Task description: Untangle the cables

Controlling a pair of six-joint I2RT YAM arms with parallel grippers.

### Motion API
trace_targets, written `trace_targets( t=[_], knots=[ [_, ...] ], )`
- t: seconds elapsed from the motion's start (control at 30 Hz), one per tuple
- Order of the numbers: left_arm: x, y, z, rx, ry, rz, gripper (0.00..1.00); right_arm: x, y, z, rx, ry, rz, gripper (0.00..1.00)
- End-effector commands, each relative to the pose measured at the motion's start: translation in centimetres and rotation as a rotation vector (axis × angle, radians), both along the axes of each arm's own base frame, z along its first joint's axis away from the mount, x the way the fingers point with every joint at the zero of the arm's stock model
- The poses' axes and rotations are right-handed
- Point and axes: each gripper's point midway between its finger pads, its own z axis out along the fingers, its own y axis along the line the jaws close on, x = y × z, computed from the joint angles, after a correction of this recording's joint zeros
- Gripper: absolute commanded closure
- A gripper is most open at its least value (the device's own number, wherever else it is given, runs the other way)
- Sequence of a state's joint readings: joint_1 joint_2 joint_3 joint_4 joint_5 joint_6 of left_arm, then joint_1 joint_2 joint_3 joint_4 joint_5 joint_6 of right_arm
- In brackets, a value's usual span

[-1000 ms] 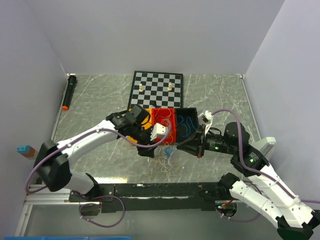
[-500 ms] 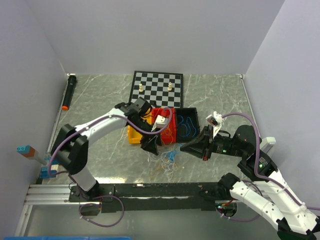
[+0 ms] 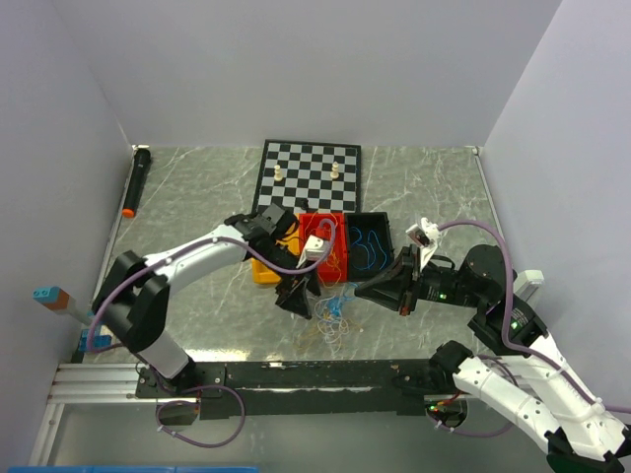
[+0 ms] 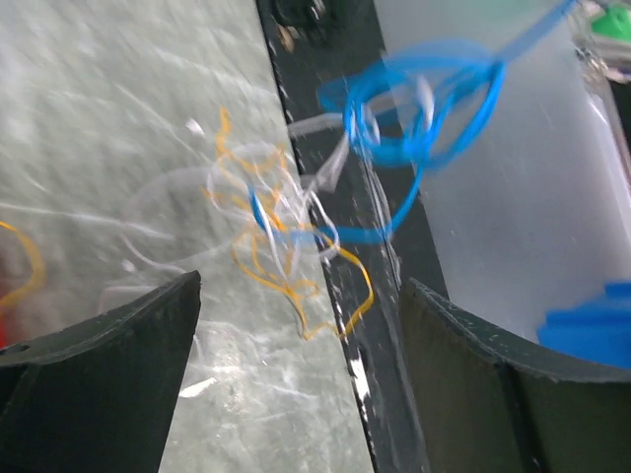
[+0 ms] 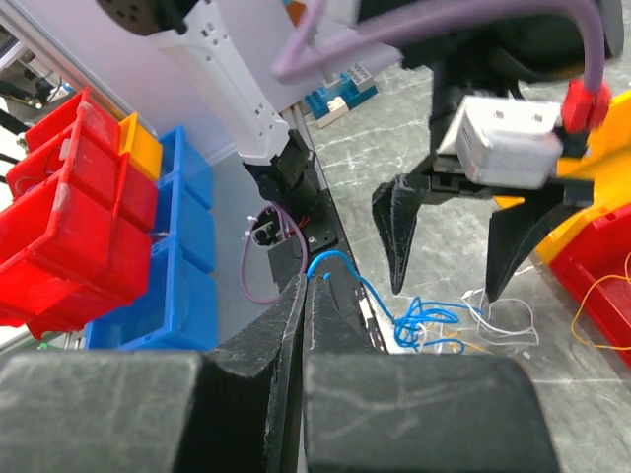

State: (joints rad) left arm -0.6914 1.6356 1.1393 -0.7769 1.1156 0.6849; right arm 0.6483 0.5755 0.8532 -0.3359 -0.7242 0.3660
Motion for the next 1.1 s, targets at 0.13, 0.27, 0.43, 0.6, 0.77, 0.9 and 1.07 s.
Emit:
trace_targets(
  t=[0.13, 0.27, 0.43, 0.6, 0.77, 0.9, 1.07],
  knots=[
    [2.3, -3.0, 2.8, -0.067, -0.099, 0.136, 0.18, -0.4, 0.0, 3.2, 0.065, -0.08, 0.019, 1.0],
    [1.6, -2.7, 2.0, -0.065, -0.099, 0.106, 0.24, -0.4, -0.1, 3.4, 0.067, -0.087, 0.01, 1.0],
    [1.4, -2.3, 0.4, -0.036, -0.104, 0.109, 0.26, -0.6, -0.3, 3.8, 0.074, -0.097, 0.005, 1.0],
    [1.7, -2.8, 0.7, -0.056, -0.094, 0.121, 0.29, -0.5, -0.2, 3.8, 0.076, -0.094, 0.006, 1.0],
    [2.1, -3.0, 0.6, -0.047, -0.092, 0.113, 0.76, -0.6, -0.3, 4.1, 0.082, -0.101, 0.008, 1.0],
    [2.1, -2.0, -0.8, 0.023, -0.1, 0.1, 0.99, -0.9, -0.8, 5.4, 0.087, -0.137, -0.006, 1.0],
    [2.3, 1.1, -3.1, 0.104, -0.166, 0.107, 0.99, -1.4, -2.5, 8.9, 0.09, -0.253, -0.065, 1.0]
  ],
)
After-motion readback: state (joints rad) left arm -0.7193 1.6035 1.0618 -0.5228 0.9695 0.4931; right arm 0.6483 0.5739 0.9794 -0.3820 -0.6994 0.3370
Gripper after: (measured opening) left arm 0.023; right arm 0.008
